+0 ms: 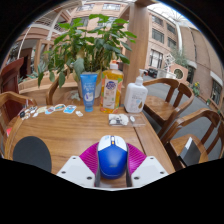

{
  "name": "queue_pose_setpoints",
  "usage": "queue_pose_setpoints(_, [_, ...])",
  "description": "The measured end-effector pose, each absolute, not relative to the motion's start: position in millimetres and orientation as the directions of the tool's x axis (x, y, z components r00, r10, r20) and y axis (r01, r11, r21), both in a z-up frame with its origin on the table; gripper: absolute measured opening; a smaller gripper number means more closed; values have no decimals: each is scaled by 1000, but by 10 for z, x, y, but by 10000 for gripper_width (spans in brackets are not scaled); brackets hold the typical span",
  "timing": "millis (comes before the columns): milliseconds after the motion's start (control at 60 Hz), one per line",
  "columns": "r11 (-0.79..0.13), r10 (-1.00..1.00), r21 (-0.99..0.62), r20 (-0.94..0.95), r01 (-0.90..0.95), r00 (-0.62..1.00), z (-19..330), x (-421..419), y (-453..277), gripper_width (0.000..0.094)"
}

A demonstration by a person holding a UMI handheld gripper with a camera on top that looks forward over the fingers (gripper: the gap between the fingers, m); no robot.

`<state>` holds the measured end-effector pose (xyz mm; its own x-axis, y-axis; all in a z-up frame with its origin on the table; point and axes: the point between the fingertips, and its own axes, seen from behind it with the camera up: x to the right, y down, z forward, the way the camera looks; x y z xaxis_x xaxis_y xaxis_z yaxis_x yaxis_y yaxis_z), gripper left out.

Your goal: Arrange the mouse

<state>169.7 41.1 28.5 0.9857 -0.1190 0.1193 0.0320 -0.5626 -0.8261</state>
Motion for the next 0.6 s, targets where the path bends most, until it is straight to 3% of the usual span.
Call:
queue_pose_setpoints(200, [-313,-116,-950,23,-15,993,1941,1202,361,356])
queue_pose_setpoints(300, [-246,-18,-969,-4,-9,1000,2362,597,285,356])
queue_pose_setpoints(400, [-291,62,-956,15,32,998,2092,-26,193,356])
queue_pose_setpoints(517, [-443,137,-895,-11,52,990,1140,-659,46,355])
queue_pose_setpoints(600, [-535,151,-843,-21,64,988,641,-837,-17,359])
